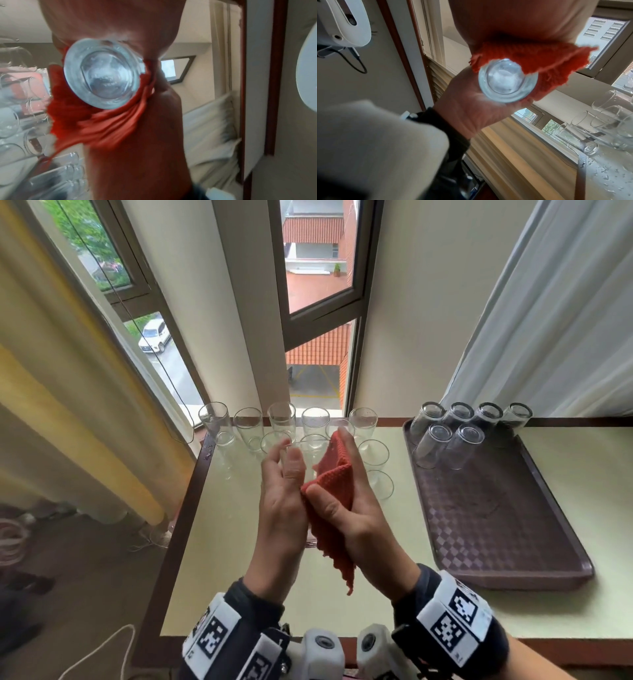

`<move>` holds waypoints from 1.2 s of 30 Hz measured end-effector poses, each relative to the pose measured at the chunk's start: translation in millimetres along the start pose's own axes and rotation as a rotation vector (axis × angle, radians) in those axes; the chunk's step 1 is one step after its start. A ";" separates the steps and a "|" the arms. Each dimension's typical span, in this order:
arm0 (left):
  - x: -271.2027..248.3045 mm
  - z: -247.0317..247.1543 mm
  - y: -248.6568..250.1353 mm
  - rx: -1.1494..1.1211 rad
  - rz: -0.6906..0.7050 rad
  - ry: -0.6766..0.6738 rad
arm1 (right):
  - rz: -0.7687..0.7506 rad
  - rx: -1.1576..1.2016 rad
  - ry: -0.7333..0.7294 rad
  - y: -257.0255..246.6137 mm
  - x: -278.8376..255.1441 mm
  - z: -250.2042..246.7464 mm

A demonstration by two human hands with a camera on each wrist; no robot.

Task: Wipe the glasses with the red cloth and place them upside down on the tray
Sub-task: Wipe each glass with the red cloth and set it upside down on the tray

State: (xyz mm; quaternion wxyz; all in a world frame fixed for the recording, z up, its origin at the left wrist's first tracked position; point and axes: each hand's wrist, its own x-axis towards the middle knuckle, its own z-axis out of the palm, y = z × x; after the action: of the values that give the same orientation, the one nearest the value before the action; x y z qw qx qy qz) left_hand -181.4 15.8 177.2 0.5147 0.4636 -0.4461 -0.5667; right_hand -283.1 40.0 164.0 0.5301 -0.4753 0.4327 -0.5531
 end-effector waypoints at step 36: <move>-10.2 1.0 7.8 -0.242 -0.043 0.029 | -0.150 -0.205 -0.017 -10.0 21.8 10.6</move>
State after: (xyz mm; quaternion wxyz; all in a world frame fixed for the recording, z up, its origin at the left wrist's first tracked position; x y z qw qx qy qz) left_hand -180.6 25.4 185.7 0.5608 0.4158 -0.3569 -0.6207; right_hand -274.1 19.2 177.1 0.4396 -0.5628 0.4457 -0.5398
